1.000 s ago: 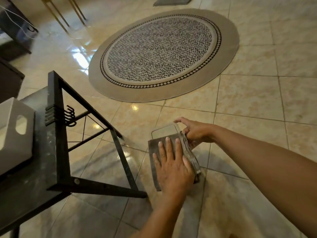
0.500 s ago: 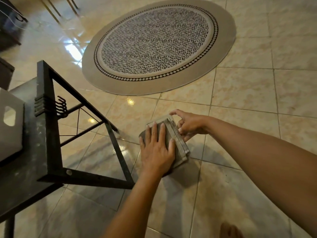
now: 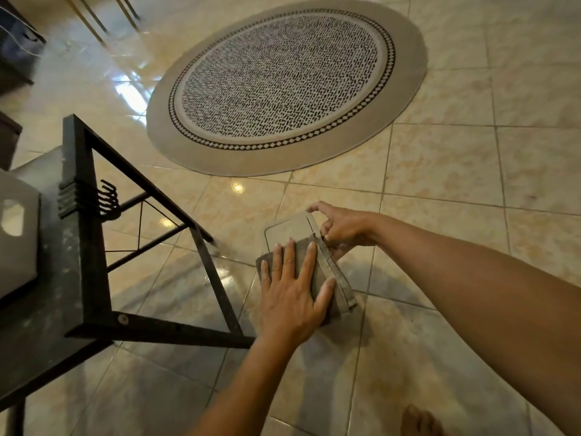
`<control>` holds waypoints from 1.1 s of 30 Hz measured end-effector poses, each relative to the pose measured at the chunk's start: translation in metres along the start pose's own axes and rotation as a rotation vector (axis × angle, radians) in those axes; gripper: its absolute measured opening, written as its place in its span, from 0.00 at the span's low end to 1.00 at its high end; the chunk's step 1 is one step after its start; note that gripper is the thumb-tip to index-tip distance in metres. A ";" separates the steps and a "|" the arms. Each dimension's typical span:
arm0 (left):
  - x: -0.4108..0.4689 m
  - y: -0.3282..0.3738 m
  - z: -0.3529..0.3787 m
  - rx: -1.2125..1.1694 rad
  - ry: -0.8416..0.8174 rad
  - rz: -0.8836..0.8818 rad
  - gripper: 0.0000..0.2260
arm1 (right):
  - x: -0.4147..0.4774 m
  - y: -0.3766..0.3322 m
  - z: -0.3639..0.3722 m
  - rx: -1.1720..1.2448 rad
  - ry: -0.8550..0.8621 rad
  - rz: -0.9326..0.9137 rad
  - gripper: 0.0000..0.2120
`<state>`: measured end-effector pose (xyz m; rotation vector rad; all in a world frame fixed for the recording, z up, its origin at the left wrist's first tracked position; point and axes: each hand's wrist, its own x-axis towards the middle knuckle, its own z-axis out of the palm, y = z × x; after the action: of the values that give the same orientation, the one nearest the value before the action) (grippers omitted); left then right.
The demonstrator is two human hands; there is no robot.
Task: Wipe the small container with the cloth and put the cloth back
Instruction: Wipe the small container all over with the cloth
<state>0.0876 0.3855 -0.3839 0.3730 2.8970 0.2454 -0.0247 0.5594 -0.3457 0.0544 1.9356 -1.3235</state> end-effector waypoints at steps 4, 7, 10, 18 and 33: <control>0.011 0.011 -0.006 -0.009 0.010 -0.073 0.33 | 0.001 0.001 -0.001 -0.017 0.025 0.002 0.40; -0.012 0.031 0.000 0.020 -0.006 -0.027 0.33 | 0.000 0.002 -0.003 -0.012 0.023 0.009 0.39; 0.007 0.016 0.000 0.002 0.010 -0.038 0.32 | 0.002 -0.001 0.001 -0.017 0.002 -0.009 0.40; 0.001 0.022 -0.002 -0.004 -0.004 -0.111 0.28 | 0.002 0.000 -0.001 0.015 -0.009 -0.013 0.41; 0.029 0.012 -0.003 -0.052 0.037 -0.157 0.27 | 0.004 0.000 -0.001 0.012 -0.013 -0.042 0.41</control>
<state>0.0619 0.4041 -0.3841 0.1324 2.9302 0.3046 -0.0278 0.5585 -0.3478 0.0106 1.9277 -1.3595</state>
